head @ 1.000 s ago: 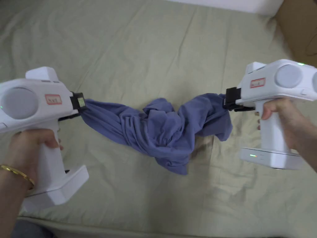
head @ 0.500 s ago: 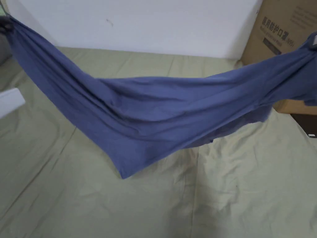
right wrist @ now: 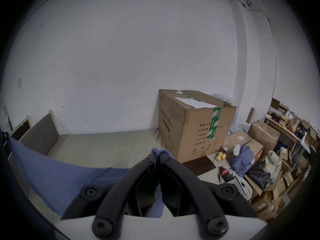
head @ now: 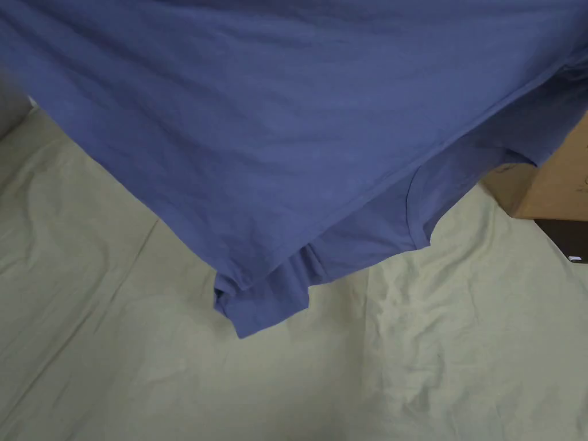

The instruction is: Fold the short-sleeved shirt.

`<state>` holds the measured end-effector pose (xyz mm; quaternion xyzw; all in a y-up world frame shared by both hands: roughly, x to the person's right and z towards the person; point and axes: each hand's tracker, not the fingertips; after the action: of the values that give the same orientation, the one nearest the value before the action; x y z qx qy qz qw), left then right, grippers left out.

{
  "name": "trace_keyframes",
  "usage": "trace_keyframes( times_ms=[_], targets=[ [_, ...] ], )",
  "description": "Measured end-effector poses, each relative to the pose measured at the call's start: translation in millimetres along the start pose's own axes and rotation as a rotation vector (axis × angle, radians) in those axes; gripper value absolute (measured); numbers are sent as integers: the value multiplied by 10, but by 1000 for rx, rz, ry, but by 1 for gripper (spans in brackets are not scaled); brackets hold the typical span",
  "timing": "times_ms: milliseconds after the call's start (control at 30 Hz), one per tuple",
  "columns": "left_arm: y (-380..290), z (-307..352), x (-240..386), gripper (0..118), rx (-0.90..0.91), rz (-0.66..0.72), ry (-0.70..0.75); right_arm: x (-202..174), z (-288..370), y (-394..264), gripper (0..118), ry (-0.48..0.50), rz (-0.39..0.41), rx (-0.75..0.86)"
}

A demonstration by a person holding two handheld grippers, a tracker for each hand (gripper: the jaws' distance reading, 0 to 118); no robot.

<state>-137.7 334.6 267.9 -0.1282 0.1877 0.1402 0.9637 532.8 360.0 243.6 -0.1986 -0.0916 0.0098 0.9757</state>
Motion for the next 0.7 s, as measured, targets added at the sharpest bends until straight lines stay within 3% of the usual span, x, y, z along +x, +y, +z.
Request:
trace_keyframes(
  times_ms=[300,700],
  targets=[
    [157,-812,438,0,-34,-59,95,-520,-641,465,1,-126,28,31],
    [25,-1741,901,0,-38,-37,84,-759,-1393,765,1,-213,-68,110]
  ],
)
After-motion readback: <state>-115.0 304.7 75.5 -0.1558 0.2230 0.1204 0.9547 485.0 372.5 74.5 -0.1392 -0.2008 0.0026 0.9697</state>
